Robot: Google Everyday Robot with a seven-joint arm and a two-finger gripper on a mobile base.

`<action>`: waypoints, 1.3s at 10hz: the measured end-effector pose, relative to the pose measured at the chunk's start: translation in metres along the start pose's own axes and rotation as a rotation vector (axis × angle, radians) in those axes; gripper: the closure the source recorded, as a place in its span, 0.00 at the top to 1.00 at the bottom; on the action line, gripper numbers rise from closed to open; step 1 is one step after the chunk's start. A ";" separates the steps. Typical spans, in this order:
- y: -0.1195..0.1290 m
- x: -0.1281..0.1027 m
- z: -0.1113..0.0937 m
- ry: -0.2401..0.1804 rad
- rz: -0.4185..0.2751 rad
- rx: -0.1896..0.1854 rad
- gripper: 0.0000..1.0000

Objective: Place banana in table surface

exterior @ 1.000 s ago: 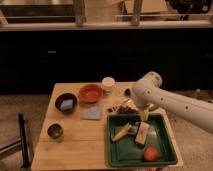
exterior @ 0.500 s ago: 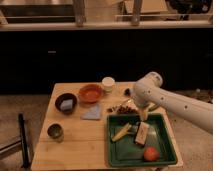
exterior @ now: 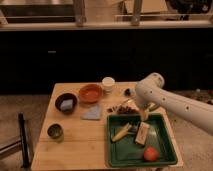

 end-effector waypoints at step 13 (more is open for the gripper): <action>0.081 -0.114 0.009 -0.117 -0.271 -0.039 0.80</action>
